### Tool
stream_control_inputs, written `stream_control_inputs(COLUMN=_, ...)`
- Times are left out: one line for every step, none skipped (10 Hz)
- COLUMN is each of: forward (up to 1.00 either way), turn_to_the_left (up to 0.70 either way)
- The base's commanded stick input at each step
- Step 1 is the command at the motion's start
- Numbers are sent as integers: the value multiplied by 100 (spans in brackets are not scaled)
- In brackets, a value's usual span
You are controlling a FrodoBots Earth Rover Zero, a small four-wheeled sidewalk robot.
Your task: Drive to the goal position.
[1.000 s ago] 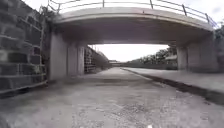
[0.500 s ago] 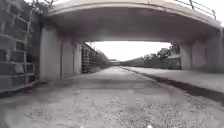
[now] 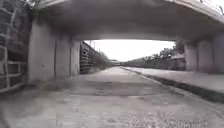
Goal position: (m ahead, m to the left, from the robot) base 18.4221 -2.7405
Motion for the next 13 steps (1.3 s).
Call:
stream_control_inputs(forward=100, turn_to_the_left=0)
stream_control_inputs(forward=100, turn_to_the_left=0)
stream_control_inputs(forward=100, turn_to_the_left=0)
stream_control_inputs(forward=100, turn_to_the_left=0)
stream_control_inputs(forward=100, turn_to_the_left=0)
stream_control_inputs(forward=100, turn_to_the_left=0)
stream_control_inputs(forward=100, turn_to_the_left=0)
stream_control_inputs(forward=100, turn_to_the_left=0)
stream_control_inputs(forward=100, turn_to_the_left=0)
stream_control_inputs(forward=100, turn_to_the_left=0)
stream_control_inputs(forward=100, turn_to_the_left=0)
stream_control_inputs(forward=100, turn_to_the_left=0)
stream_control_inputs(forward=100, turn_to_the_left=0)
